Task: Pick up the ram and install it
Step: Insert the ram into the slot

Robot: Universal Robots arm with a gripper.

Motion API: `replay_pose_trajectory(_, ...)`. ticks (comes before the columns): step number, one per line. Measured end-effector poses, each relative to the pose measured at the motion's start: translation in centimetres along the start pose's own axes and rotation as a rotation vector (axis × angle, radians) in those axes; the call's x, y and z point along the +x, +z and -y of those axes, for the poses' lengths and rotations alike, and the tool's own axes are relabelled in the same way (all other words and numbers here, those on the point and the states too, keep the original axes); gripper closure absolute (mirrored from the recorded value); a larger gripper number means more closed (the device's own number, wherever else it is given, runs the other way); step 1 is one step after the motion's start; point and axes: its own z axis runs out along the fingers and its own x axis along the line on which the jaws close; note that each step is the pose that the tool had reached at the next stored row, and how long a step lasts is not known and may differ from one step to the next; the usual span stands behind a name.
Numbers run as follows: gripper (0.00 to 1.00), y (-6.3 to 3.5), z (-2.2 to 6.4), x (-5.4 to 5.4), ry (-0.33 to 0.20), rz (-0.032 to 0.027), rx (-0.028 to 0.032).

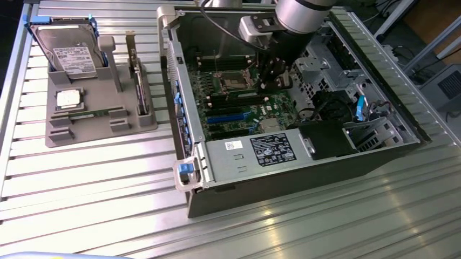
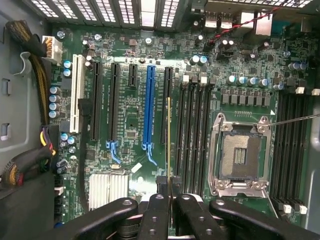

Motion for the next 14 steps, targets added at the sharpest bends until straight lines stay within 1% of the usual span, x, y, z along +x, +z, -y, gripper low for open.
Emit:
replay_pose_trajectory(4,0.88,0.29,-0.28,-0.1,0.026,0.0001,0.0014)
replay_pose_trajectory(6,0.88,0.42,-0.58,-0.1,0.026,0.0003,0.0015)
replay_pose_trajectory(7,0.88,0.53,-0.79,-0.2,0.027,0.0002,0.0014)
replay_pose_trajectory(8,0.88,0.6,-0.81,-0.3,0.028,0.0003,0.0015)
replay_pose_trajectory(9,0.88,0.74,-0.79,-0.8,0.03,0.0004,0.0017)
replay_pose_trajectory(10,0.88,0.85,-0.79,-1.0,0.032,0.0004,0.0018)
replay_pose_trajectory(12,0.88,1.0,-0.86,-1.1,0.033,0.0006,0.0019)
replay_pose_trajectory(14,0.88,1.14,-1.14,-1.1,0.035,0.0005,0.002)
